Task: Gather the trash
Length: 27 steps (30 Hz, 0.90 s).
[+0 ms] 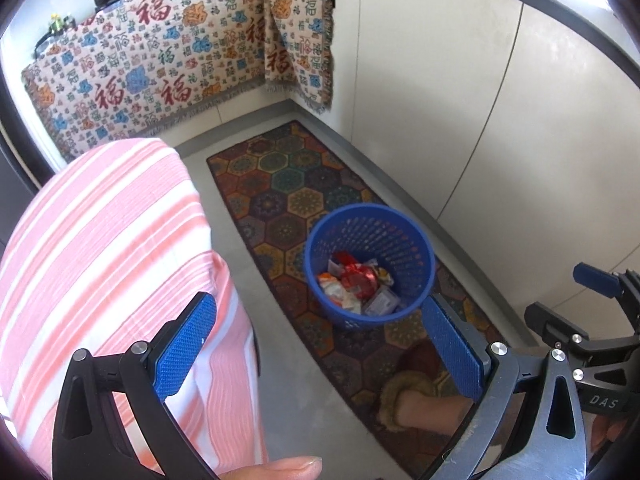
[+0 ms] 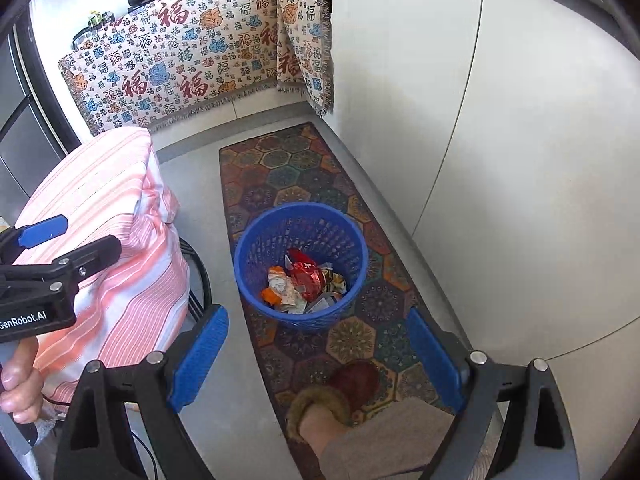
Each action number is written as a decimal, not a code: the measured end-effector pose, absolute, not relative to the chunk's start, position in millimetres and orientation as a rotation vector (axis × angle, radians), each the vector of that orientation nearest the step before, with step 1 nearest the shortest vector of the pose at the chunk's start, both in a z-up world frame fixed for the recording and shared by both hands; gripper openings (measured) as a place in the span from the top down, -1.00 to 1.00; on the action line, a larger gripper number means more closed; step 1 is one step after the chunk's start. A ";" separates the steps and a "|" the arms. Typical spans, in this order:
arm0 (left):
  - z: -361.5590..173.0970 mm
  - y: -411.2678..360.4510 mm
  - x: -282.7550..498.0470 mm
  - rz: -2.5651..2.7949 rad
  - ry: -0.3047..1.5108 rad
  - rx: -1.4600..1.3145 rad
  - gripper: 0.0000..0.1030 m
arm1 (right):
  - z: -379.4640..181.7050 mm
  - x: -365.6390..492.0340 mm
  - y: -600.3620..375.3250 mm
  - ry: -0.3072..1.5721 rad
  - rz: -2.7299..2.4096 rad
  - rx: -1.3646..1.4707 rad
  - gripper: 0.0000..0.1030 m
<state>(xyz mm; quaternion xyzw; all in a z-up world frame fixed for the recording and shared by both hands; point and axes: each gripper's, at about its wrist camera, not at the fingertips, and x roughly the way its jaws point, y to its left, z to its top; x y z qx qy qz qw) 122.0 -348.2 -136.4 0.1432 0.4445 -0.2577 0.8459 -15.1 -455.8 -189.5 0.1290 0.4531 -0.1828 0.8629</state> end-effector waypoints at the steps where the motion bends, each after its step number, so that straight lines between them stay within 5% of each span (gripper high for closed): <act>1: -136.7 -348.9 121.2 -0.545 0.942 0.306 -0.99 | -188.8 -15.1 -455.2 0.950 -0.383 0.268 -0.79; 27: -135.6 -352.2 119.0 -0.572 0.983 0.298 -0.99 | -181.6 -14.7 -451.0 0.946 -0.368 0.252 -0.79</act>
